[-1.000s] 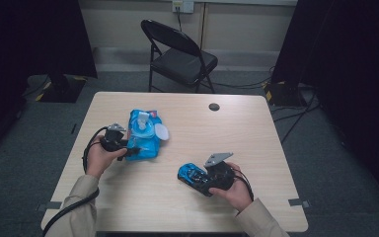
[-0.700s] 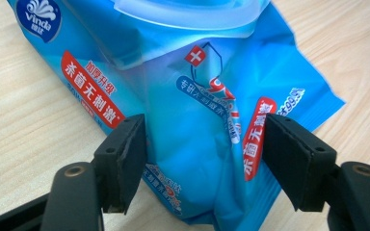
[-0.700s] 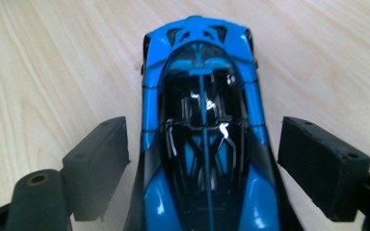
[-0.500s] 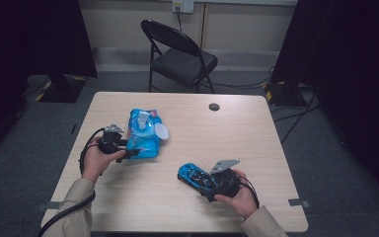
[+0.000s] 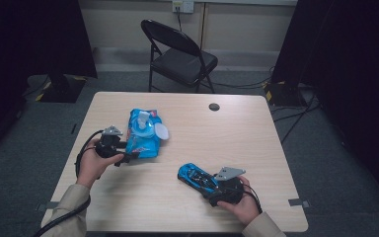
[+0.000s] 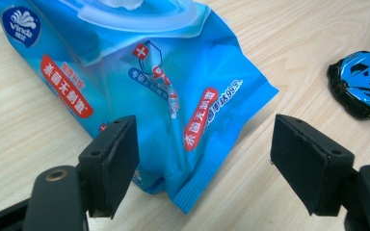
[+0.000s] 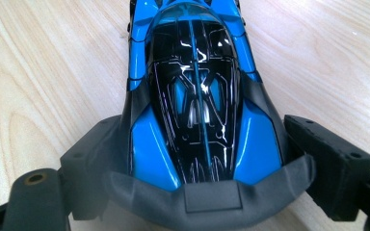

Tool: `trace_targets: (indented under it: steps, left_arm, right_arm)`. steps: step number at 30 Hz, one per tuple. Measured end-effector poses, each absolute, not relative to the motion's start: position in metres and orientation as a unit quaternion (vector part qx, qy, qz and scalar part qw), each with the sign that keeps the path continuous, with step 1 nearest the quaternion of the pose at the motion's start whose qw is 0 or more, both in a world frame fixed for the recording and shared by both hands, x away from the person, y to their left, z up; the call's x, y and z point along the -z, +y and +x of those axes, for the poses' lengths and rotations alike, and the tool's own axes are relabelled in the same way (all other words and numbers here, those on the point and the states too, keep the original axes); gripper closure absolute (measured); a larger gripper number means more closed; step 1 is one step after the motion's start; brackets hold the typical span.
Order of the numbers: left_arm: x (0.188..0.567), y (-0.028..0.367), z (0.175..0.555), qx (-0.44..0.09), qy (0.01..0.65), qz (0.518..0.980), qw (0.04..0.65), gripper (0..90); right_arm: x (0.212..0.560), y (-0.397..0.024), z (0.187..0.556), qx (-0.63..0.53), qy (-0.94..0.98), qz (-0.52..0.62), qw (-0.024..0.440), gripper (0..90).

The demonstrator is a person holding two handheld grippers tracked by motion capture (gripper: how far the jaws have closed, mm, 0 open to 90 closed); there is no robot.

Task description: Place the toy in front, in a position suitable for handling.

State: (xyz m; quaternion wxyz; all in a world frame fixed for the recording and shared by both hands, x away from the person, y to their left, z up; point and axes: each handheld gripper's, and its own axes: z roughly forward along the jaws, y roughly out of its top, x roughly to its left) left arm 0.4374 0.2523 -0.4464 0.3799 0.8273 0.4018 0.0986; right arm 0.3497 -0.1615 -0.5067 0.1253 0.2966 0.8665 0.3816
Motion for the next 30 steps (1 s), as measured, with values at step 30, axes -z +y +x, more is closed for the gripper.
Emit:
trace_targets:
  steps: [30]
  left_arm:
    - [0.418, 0.222, 0.484, -0.115, 0.403, 0.825, 0.38, 21.8]
  right_arm:
    - [0.507, -0.162, 0.347, -0.386, 0.865, 0.294, 0.126, 21.9]
